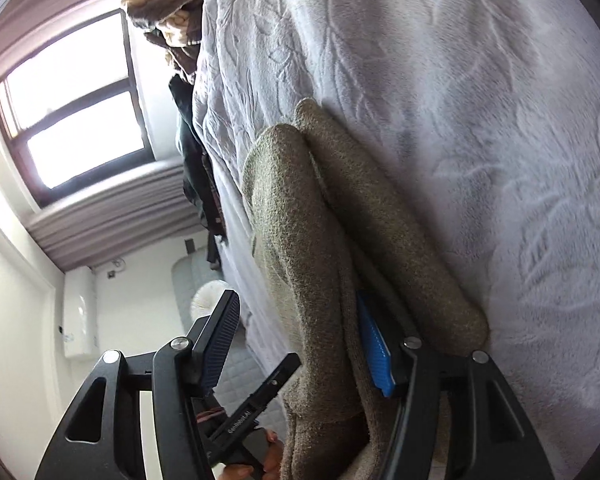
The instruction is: Fold small clothes
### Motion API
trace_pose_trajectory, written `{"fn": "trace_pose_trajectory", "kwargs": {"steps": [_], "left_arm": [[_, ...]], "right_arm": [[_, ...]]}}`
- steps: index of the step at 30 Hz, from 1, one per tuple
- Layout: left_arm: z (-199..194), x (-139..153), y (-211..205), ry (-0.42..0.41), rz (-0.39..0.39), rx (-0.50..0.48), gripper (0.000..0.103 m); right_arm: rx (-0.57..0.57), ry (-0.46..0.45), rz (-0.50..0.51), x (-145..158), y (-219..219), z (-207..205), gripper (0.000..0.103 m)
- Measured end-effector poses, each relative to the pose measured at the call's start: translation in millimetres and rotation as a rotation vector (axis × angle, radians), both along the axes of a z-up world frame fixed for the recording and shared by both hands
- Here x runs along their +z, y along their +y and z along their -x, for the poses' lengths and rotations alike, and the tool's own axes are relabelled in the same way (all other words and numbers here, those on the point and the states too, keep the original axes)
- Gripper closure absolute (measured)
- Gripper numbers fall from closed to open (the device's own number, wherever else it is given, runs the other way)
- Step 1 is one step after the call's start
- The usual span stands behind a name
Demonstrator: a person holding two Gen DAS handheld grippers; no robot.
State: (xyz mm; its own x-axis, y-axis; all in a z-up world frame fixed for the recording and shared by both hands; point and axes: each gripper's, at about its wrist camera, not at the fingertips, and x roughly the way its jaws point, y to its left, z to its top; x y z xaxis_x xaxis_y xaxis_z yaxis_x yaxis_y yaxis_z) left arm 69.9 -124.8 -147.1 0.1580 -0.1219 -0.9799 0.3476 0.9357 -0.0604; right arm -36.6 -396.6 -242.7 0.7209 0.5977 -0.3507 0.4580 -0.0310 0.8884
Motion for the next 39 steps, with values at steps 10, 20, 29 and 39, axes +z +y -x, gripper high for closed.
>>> {"fn": "trace_pose_trajectory", "kwargs": {"steps": [10, 20, 29, 39], "left_arm": [[0, -5, 1, 0.014, 0.002, 0.003, 0.02], [0, -5, 2, 0.003, 0.005, -0.008, 0.019], [5, -20, -3, 0.037, 0.02, -0.028, 0.018], [13, 0, 26, 0.024, 0.015, -0.057, 0.018]], "right_arm": [[0.141, 0.055, 0.152, 15, 2, -29, 0.04], [0.359, -0.021, 0.585, 85, 23, -55, 0.089], [0.347, 0.159, 0.617, 38, -1, -45, 0.081], [0.34, 0.054, 0.628, 94, 4, 17, 0.064]]}}
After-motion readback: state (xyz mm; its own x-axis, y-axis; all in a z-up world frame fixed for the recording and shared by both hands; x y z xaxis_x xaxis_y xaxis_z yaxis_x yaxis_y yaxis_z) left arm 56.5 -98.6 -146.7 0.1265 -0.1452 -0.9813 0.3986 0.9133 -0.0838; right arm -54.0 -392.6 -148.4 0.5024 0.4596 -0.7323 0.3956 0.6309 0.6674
